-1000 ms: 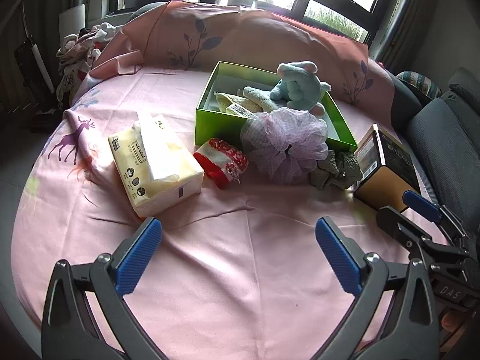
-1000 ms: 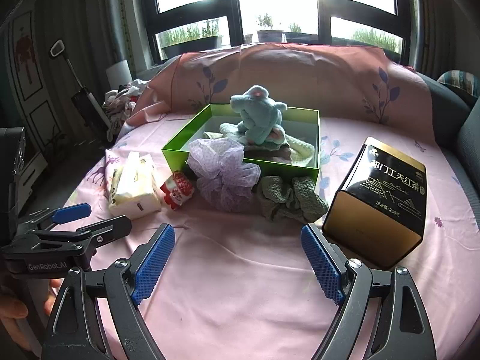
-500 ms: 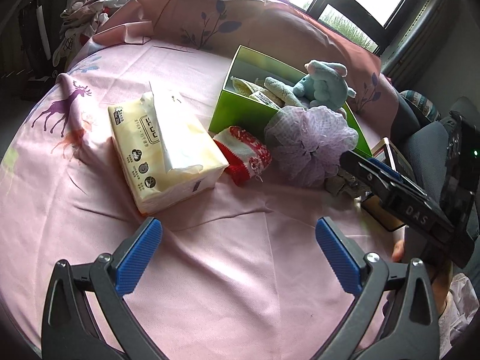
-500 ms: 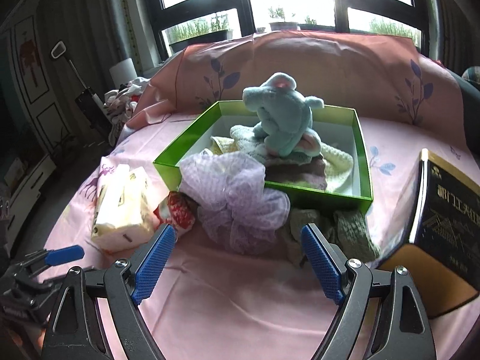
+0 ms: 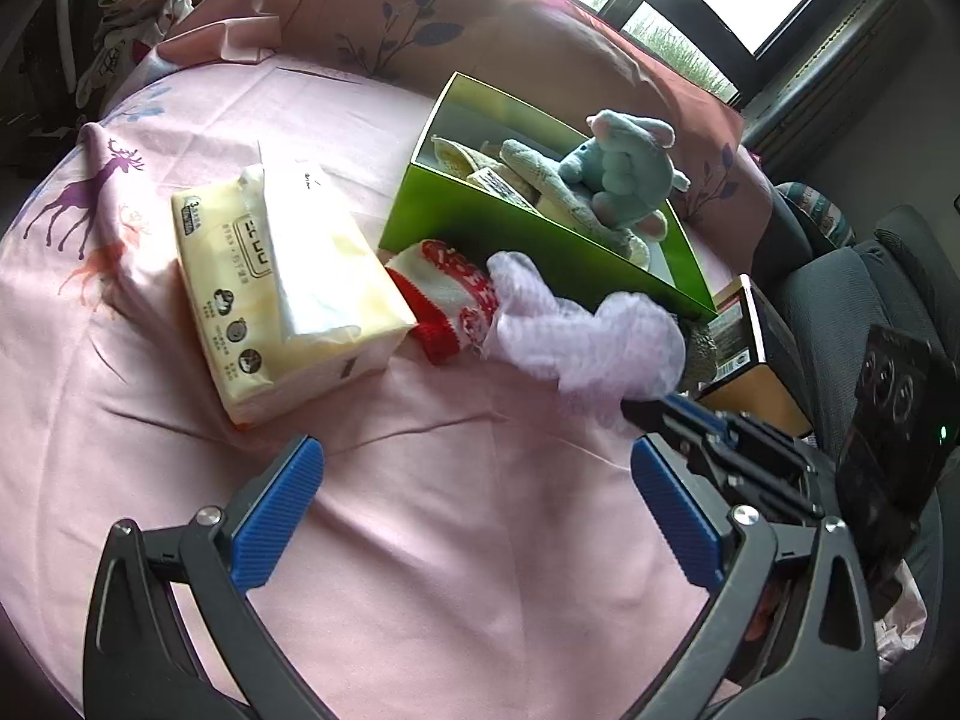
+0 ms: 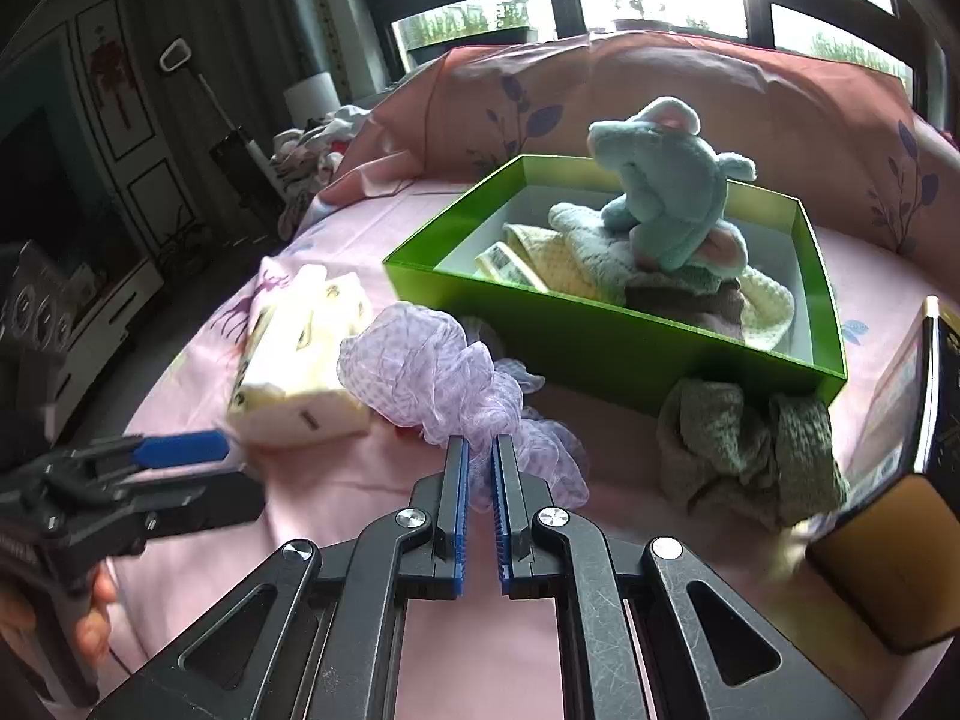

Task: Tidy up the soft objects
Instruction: 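Move the right tool toward the purple mesh bath puff, then close the right tool on the purple bath puff and lift it over the box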

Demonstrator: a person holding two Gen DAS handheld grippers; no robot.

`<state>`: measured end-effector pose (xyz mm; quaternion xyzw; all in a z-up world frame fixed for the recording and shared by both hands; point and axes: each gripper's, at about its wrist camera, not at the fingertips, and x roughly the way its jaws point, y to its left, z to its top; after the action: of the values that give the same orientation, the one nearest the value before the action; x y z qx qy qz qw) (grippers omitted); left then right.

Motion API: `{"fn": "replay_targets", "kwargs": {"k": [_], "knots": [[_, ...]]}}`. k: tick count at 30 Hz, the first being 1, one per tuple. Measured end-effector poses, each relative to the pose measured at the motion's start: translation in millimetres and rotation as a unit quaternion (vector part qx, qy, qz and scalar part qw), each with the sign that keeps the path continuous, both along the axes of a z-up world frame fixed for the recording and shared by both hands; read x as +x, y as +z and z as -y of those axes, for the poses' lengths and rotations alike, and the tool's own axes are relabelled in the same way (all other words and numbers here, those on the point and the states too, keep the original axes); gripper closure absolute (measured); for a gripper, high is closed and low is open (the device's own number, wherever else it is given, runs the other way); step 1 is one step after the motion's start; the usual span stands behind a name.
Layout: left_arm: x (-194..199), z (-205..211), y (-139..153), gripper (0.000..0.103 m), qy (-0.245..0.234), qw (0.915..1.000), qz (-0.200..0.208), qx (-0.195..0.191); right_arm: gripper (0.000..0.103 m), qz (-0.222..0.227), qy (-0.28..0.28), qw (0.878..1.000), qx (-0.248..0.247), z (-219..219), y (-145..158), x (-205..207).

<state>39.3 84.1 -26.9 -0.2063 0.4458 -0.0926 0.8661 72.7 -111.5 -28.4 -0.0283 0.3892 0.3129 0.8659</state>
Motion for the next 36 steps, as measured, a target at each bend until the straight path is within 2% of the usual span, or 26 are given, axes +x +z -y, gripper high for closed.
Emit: {"fn": "replay_targets", "kwargs": {"k": [6,9,11,13,15,19,21,22,24,26,29,36], "knots": [[-1.1,40.2,-12.3,0.001,-0.057,0.9979,-0.031,0.002,0.094,-0.045,0.030,0.998,-0.029,19.5,-19.2,-58.8],[-4.8,61.9,-28.0,0.001,-0.085,0.9945,-0.058,0.017,0.076,-0.067,0.005,0.996,-0.053,33.0,-29.3,-63.4],[-7.9,69.9,-35.0,0.002,-0.093,0.9931,-0.068,0.023,0.051,-0.077,-0.007,0.996,-0.052,39.7,-33.8,-61.7],[-10.8,72.6,-37.0,0.004,-0.094,0.9929,-0.066,0.031,0.049,-0.083,-0.008,0.996,-0.044,41.7,-35.4,-59.4],[-12.0,71.3,-38.0,0.021,-0.092,0.9933,-0.065,0.027,0.049,-0.088,0.008,0.996,-0.028,39.2,-35.8,-58.0],[-10.8,64.7,-41.9,0.047,-0.080,0.9941,-0.072,0.015,0.049,-0.092,0.040,0.995,-0.005,21.5,-40.0,-52.6],[-10.7,60.7,-43.8,0.070,-0.078,0.9943,-0.073,-0.002,0.049,-0.092,0.041,0.995,-0.002,15.5,-42.9,-52.1],[-10.6,59.1,-44.3,0.073,-0.076,0.9944,-0.074,-0.003,0.049,-0.089,0.046,0.995,0.003,13.3,-43.2,-51.3],[-12.0,55.6,-42.8,0.084,-0.074,0.9945,-0.072,-0.013,0.055,-0.079,0.043,0.996,0.005,11.5,-42.9,-51.3],[-13.0,52.3,-41.0,0.087,-0.070,0.9949,-0.071,-0.018,0.082,-0.076,0.047,0.996,0.012,9.9,-41.9,-49.6],[-12.6,52.5,-36.6,0.089,-0.073,0.9952,-0.062,-0.022,0.097,-0.062,0.049,0.997,0.004,5.0,-38.8,-49.4],[-2.4,57.1,-0.3,0.090,-0.086,0.9962,-0.011,-0.007,0.098,-0.018,0.023,0.999,0.021,13.3,-8.3,-37.7]]}}
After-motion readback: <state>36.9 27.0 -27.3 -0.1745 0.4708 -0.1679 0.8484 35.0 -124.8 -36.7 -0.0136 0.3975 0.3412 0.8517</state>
